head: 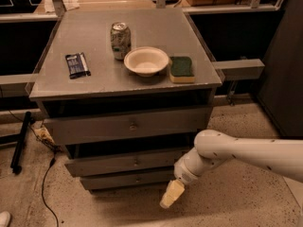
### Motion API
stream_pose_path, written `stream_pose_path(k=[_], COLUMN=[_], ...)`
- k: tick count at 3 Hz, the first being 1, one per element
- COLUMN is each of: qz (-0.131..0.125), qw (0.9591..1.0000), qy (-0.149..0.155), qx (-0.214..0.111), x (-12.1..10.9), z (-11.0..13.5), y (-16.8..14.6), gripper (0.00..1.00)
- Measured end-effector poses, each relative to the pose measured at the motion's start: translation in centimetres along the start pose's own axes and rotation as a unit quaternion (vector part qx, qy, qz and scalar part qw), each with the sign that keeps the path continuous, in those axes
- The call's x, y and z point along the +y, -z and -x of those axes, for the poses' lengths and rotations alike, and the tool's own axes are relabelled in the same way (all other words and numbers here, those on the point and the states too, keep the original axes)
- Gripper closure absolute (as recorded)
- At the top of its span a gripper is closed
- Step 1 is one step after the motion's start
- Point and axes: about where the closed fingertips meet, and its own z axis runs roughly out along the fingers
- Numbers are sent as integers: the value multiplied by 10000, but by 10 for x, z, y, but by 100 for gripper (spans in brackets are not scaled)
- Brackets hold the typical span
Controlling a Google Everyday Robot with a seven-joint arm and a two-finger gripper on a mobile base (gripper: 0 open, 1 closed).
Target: Open middle drawer
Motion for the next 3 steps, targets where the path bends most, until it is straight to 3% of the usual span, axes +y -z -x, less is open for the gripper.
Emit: stream_pose_path(k=[1,2,3], qz=[-83,-25,-65], qw=[9996,9990,9991], qy=[246,374,354], qx=[-132,-252,-241], x=[-21,-57,-63], z=[33,80,82], y=[-4,-27,-32], gripper=[0,0,0])
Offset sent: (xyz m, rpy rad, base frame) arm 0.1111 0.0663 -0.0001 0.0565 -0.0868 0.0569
